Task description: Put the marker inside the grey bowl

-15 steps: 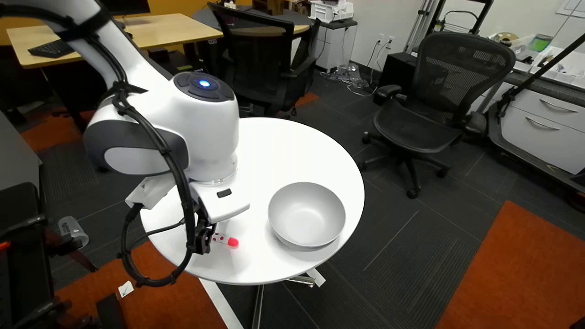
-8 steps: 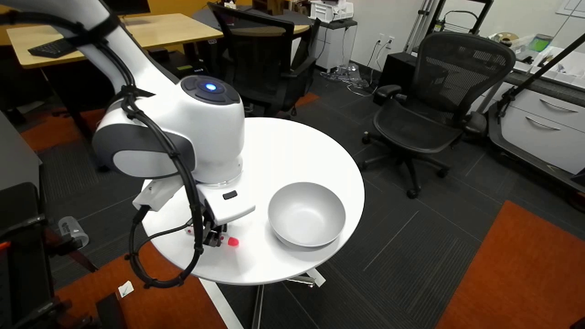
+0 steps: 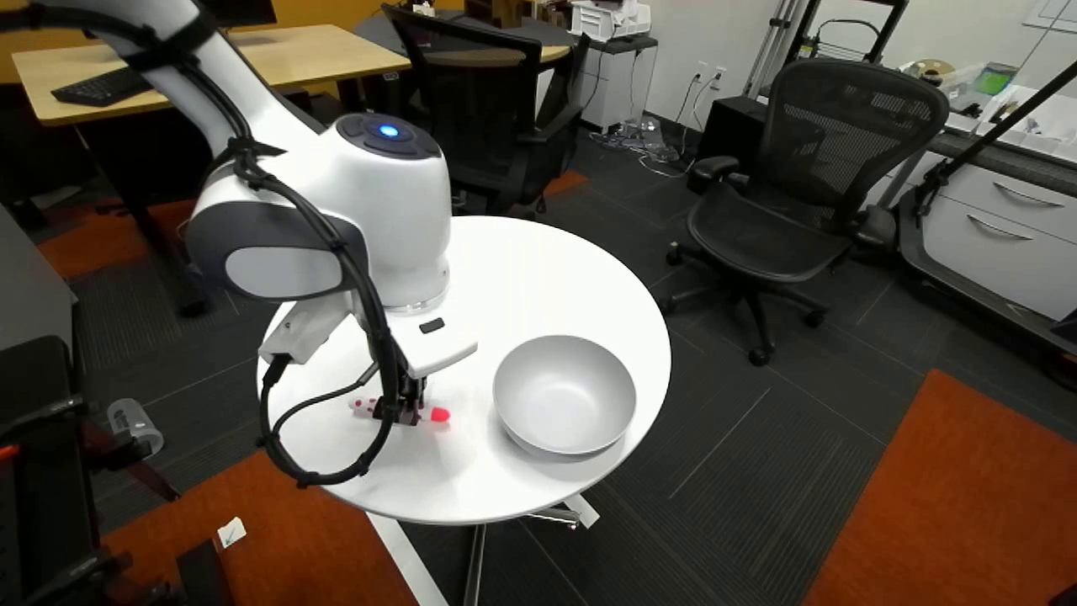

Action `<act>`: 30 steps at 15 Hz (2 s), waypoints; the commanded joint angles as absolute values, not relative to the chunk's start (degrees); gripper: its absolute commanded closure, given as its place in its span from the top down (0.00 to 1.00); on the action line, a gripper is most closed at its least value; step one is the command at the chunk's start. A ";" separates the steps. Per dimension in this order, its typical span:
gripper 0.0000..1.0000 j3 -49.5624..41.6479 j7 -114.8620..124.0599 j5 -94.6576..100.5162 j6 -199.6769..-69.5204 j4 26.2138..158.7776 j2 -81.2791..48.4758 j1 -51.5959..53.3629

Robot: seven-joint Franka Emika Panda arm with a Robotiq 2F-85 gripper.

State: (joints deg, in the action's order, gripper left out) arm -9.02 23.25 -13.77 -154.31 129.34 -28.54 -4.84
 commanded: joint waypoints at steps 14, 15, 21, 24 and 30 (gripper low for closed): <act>0.05 -19.29 28.85 -0.42 -154.33 111.24 -27.47 -0.78; 0.05 -19.06 28.60 -0.80 -154.20 109.50 -28.88 -1.37; 0.05 -18.61 28.73 -2.08 -149.73 102.11 -35.33 -3.15; 0.05 -18.49 28.61 -2.22 -147.97 99.97 -37.03 -3.51; 0.75 -18.02 28.56 -2.84 -146.49 98.18 -37.78 -4.17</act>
